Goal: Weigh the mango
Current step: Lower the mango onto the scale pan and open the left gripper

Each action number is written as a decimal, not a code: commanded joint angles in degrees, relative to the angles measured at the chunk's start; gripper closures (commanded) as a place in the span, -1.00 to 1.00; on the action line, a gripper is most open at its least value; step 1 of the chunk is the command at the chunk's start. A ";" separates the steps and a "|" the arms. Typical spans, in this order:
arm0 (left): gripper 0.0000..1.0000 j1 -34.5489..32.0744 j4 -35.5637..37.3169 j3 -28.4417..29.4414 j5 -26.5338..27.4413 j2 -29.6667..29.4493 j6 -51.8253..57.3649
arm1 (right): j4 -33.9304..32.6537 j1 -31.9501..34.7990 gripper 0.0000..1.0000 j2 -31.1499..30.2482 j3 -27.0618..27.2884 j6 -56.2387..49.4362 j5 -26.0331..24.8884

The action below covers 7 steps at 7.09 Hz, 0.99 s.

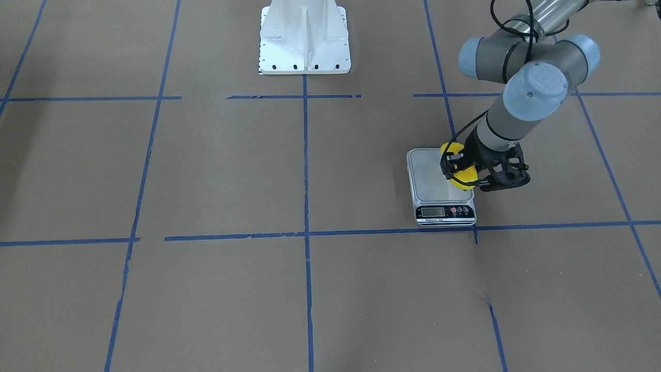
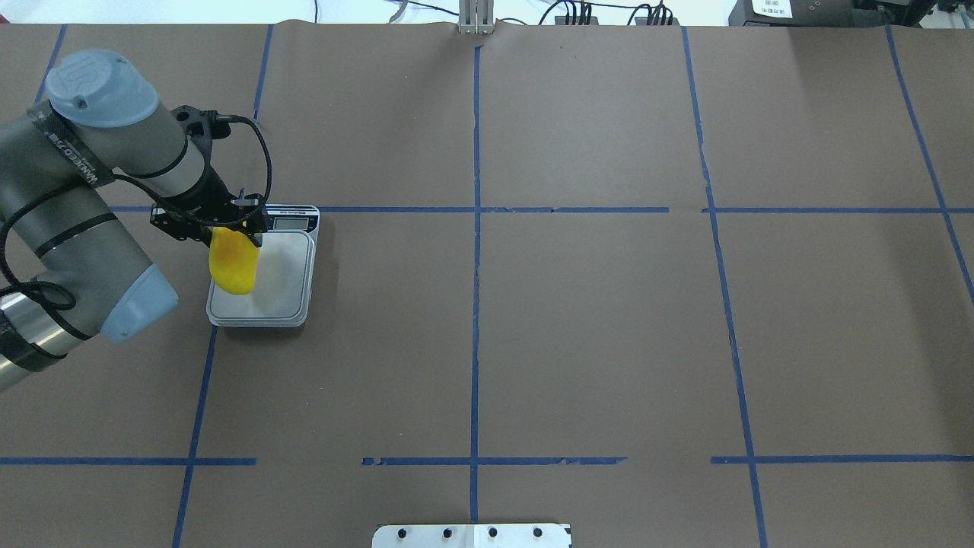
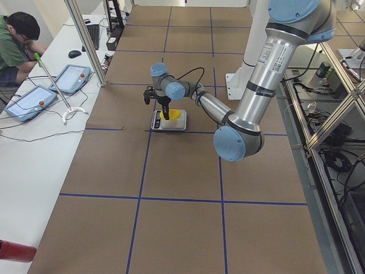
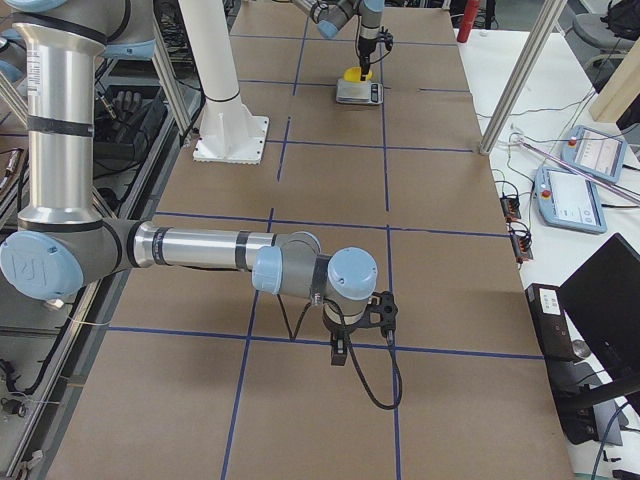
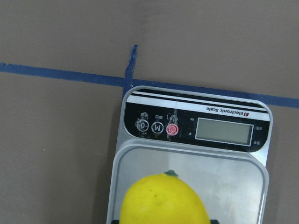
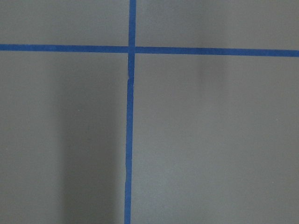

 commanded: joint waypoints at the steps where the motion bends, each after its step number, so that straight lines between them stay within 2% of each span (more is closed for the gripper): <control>1: 0.94 0.28 -4.42 3.61 -0.02 -0.27 0.04 | -0.03 0.00 -1.00 0.03 0.00 0.00 0.00; 2: -0.69 0.28 -4.53 3.62 -0.02 -0.18 0.30 | 0.06 0.00 -1.00 0.03 0.00 0.00 0.00; 3: -1.00 0.28 -4.53 3.36 -0.02 -0.10 0.39 | -0.03 0.00 -1.00 0.03 0.00 0.00 0.00; 5: -1.00 -2.68 -3.74 0.39 0.25 0.60 1.00 | -0.03 0.00 -1.00 0.03 0.00 0.00 0.00; 6: -1.00 -6.10 -2.87 -2.07 0.16 1.48 3.97 | -0.03 0.00 -1.00 0.03 0.00 0.00 0.00; 7: -1.00 -9.53 1.32 -5.66 -0.10 3.40 10.00 | -0.03 0.00 -1.00 0.03 0.00 0.00 0.00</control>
